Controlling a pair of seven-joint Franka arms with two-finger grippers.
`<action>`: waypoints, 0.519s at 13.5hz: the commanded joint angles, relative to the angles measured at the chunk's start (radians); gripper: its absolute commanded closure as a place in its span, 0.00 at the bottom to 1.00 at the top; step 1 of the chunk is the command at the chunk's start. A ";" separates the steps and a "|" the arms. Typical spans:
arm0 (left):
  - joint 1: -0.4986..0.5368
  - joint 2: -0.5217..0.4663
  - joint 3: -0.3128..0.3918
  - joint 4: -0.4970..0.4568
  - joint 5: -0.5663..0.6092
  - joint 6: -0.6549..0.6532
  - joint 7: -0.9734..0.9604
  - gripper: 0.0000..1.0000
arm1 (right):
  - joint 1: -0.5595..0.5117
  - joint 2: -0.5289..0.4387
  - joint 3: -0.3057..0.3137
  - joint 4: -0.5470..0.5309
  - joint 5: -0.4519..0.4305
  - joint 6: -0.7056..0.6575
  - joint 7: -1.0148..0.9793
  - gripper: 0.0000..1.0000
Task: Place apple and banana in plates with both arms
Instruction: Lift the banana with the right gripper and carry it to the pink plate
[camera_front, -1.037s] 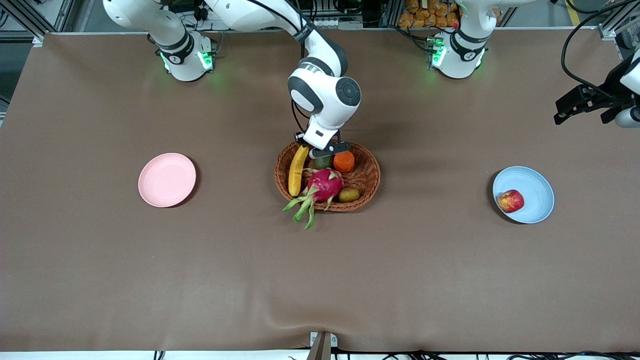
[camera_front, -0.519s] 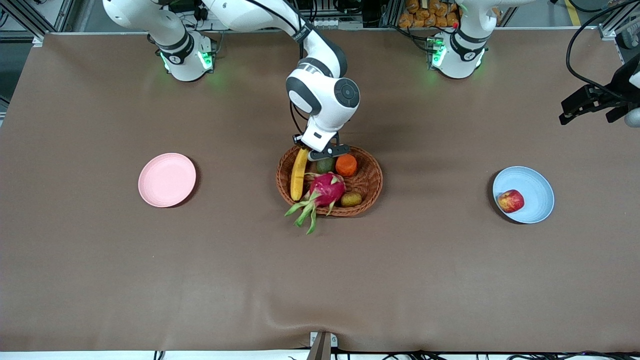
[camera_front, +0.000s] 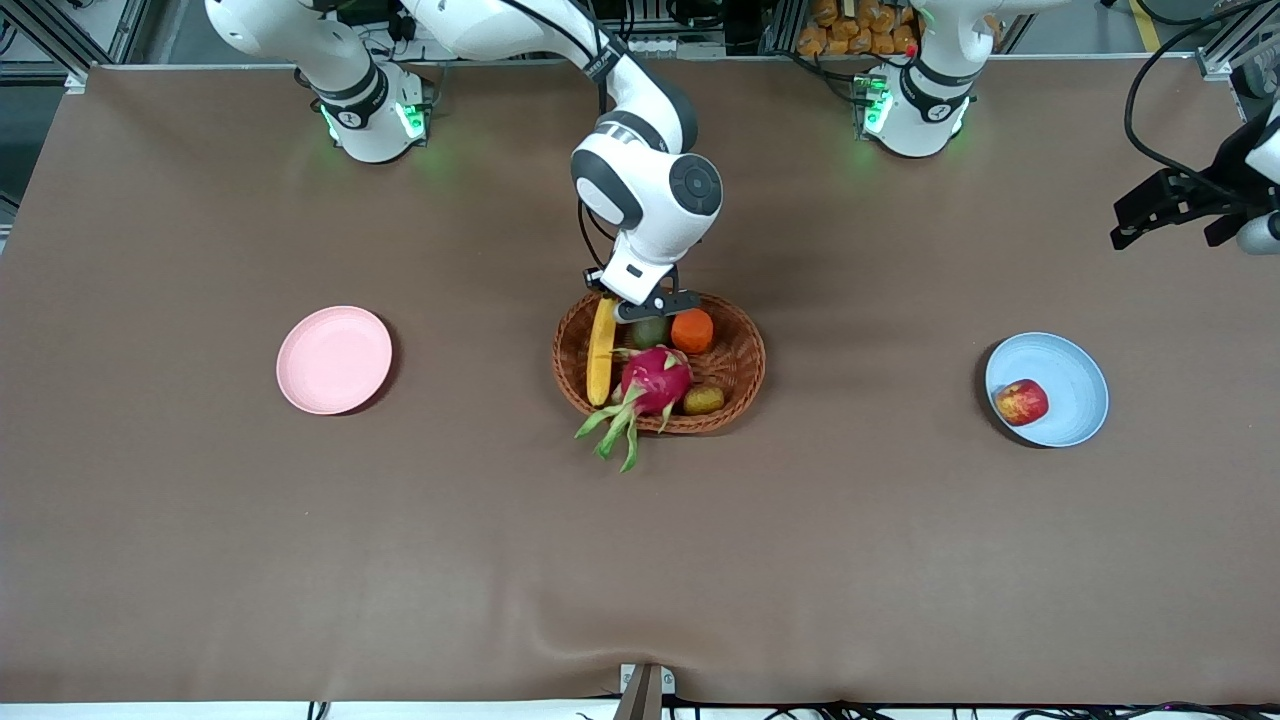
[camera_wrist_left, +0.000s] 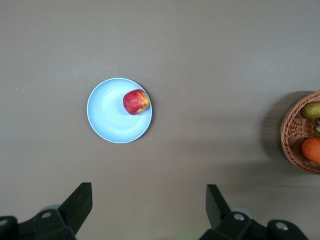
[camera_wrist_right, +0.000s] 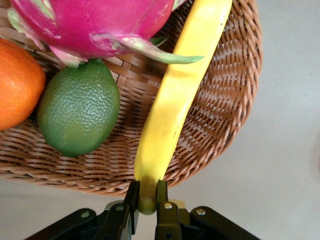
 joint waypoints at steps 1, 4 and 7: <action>0.005 0.006 -0.008 0.007 -0.006 0.000 -0.009 0.00 | -0.025 -0.051 0.011 0.002 -0.009 -0.049 -0.007 1.00; 0.010 0.006 -0.008 0.009 -0.006 -0.001 0.000 0.00 | -0.048 -0.091 0.013 0.002 0.000 -0.084 -0.029 1.00; 0.010 0.008 -0.008 0.009 -0.006 0.000 0.000 0.00 | -0.091 -0.145 0.013 0.002 0.029 -0.118 -0.061 1.00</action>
